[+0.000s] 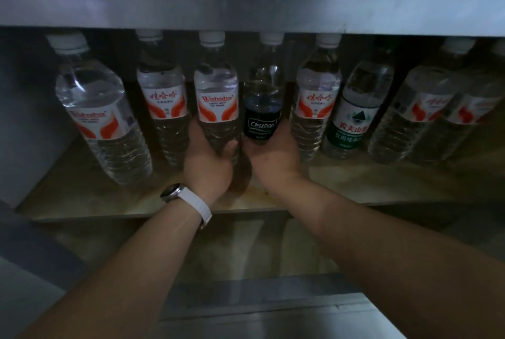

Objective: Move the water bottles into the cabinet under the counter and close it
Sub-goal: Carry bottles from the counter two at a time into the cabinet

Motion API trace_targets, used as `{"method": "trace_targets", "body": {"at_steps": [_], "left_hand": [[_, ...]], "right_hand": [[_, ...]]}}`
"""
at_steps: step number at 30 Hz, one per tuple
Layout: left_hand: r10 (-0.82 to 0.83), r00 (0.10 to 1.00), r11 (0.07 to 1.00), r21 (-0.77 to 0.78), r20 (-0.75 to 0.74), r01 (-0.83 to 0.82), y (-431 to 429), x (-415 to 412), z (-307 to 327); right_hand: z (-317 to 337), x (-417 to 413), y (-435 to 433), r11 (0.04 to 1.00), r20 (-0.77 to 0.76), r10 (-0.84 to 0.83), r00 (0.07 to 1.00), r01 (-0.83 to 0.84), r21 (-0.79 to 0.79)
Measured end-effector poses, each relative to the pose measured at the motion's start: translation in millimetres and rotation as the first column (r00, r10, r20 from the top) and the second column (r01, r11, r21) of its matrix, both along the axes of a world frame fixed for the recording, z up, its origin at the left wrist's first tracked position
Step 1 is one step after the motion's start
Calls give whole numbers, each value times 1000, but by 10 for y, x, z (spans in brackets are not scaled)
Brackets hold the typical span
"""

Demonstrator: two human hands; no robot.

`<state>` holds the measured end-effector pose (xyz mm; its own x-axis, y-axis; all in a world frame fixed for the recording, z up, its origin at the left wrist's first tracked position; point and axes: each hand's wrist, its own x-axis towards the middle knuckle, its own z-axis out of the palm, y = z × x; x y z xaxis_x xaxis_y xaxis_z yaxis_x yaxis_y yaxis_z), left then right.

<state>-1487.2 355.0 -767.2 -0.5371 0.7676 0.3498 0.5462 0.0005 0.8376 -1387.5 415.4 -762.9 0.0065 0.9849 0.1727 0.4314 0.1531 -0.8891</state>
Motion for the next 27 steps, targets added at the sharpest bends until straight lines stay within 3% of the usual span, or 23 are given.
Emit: {"method": "trace_targets", "body": {"at_steps": [10,16,22,27], "left_hand": [[-112,994,993,26,-4,112,155,-112,-18],[-24,999,996,86,-30,27,108,-43,-90],[15,999,998,60,-52,-12,-71,29,-20],[49,998,999,10,-43,-48,-358,20,78]], "right_hand": [[-2,-4,28,1000,54,-7,999,8,-8],[12,8,-15,1000,39,17,999,-17,-4],[77,114,-173,994,-43,104,994,-105,-12],[13,173,-476,989,-16,149,989,-149,12]]}}
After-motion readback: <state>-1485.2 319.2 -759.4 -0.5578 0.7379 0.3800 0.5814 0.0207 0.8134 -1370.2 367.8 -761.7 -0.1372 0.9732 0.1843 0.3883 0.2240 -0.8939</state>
